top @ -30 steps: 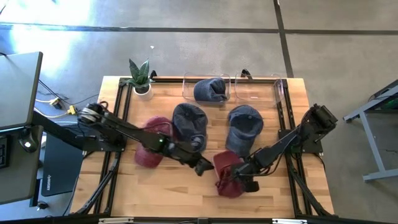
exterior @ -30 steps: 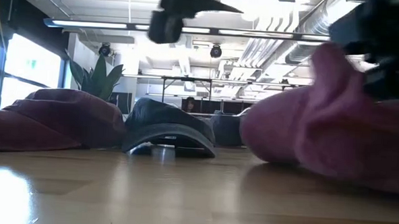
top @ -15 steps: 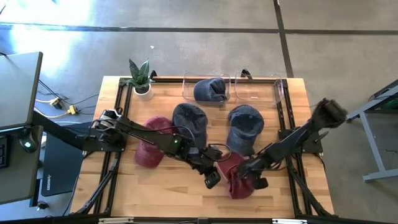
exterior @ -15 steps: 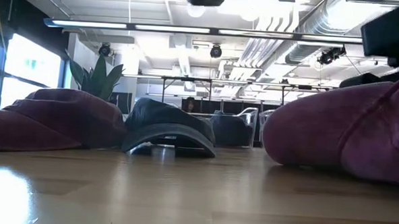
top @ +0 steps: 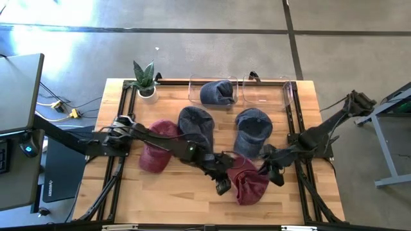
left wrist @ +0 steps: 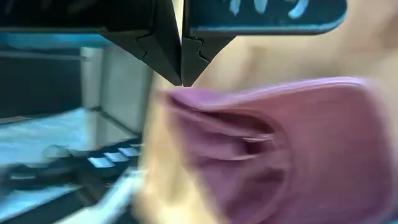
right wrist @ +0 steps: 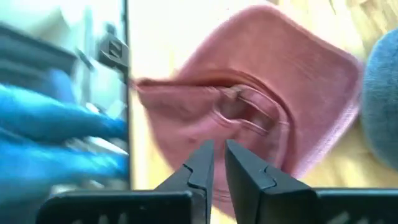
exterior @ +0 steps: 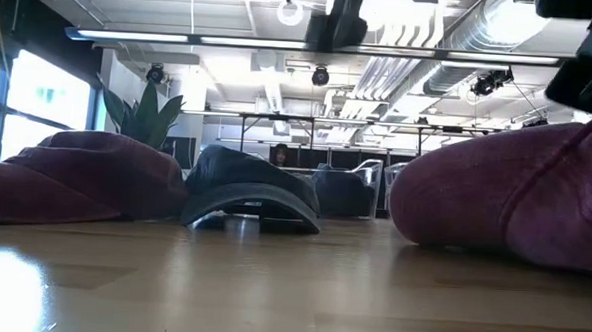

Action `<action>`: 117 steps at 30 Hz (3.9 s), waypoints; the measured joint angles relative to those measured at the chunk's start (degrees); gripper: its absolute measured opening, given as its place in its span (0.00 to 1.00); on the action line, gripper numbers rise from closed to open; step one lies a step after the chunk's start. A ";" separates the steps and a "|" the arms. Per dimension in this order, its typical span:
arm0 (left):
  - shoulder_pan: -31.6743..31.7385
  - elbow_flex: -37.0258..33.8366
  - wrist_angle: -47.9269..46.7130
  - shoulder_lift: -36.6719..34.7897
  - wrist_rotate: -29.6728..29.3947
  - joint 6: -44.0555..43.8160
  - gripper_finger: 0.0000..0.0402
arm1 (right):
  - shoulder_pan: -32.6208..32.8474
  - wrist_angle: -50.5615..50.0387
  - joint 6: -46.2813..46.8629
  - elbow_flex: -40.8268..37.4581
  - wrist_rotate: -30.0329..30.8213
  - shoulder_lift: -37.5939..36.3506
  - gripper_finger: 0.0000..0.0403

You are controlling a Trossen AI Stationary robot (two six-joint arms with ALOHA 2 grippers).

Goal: Pick & Place hat
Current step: Put the right red cap into the right transparent bin

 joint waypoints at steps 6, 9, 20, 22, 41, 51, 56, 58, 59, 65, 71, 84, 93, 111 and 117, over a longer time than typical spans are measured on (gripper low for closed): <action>3.36 0.24 4.38 3.67 5.10 3.27 0.00 | 3.05 8.54 6.45 0.02 7.12 -2.90 0.02; 4.46 0.51 4.78 6.22 5.32 7.15 0.00 | 5.21 13.31 6.56 0.02 11.84 -2.55 0.01; 7.25 0.35 -1.27 9.51 8.31 24.28 0.00 | 12.64 15.84 14.36 0.02 20.60 -2.24 0.00; 7.54 0.57 -2.04 9.62 8.89 26.62 0.00 | 13.48 16.03 15.69 0.02 21.06 -1.78 0.00; 16.02 0.32 -26.63 2.87 2.13 39.05 0.00 | 11.12 17.61 13.97 3.01 10.61 14.47 0.00; 4.06 0.37 -31.32 -1.76 7.94 35.40 0.00 | 3.67 12.48 -3.04 9.07 -1.31 33.48 0.00; -1.14 0.28 -34.99 -4.07 5.06 28.43 0.00 | 1.10 19.62 -9.89 10.96 -6.30 39.68 0.00; -3.18 0.28 -37.26 -5.87 3.20 26.50 0.00 | 0.08 23.38 -10.26 11.40 -6.21 42.44 0.00; -4.23 0.28 -38.43 -6.79 2.08 25.50 0.00 | -0.44 24.89 -9.48 11.51 -5.54 43.73 0.00; -7.79 0.31 -45.27 -12.11 -5.62 19.38 0.00 | -5.47 29.60 4.32 13.80 5.22 48.61 0.00; -9.11 0.40 -46.42 -16.44 -9.73 14.97 0.00 | -9.59 28.14 12.98 17.09 9.94 45.72 0.00; -9.75 0.28 -40.79 -12.83 -11.76 7.43 0.00 | -6.72 4.43 -2.32 18.12 -3.65 27.16 0.06; -12.12 -5.11 -36.27 -11.89 -11.11 -5.40 0.00 | 2.70 -5.63 6.06 18.12 4.25 27.20 0.47; -1.75 -19.68 -4.43 -7.41 -8.23 -3.85 0.00 | 5.21 2.53 27.77 18.12 32.86 43.95 0.24; -0.72 -19.66 -6.42 -2.87 -4.98 -3.31 0.00 | 4.61 -0.16 29.37 19.56 28.98 43.41 0.05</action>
